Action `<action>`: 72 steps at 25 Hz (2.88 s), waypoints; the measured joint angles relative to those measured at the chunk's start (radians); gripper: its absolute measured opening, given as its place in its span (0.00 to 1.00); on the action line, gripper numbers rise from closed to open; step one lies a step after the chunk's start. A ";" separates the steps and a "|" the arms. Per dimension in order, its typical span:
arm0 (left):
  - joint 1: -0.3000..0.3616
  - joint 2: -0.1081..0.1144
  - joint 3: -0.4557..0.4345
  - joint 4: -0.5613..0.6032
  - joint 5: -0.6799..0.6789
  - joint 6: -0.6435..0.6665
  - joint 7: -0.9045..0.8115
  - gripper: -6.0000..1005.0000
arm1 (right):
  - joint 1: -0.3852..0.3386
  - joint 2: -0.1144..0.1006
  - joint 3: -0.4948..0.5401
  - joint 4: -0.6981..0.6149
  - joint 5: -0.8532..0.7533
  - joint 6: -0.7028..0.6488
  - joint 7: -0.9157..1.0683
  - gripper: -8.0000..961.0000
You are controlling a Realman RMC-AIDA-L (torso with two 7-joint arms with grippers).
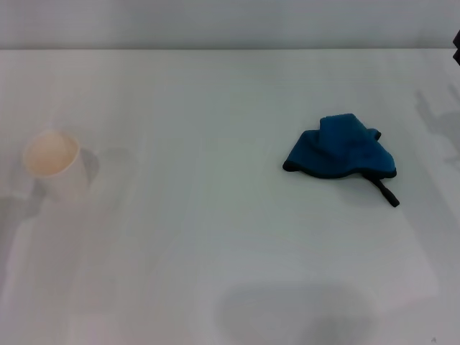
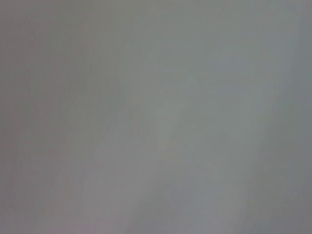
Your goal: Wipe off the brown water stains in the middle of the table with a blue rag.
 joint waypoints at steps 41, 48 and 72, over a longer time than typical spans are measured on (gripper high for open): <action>0.000 -0.002 0.000 0.000 -0.006 0.000 0.000 0.87 | 0.000 -0.002 0.000 -0.003 0.002 -0.026 -0.003 0.76; -0.005 -0.001 0.000 0.000 -0.013 0.000 0.000 0.87 | 0.000 -0.002 0.000 -0.004 0.002 -0.026 -0.003 0.76; -0.008 -0.001 0.000 0.002 -0.015 0.002 0.000 0.87 | 0.000 -0.002 0.000 -0.004 0.002 -0.026 -0.001 0.76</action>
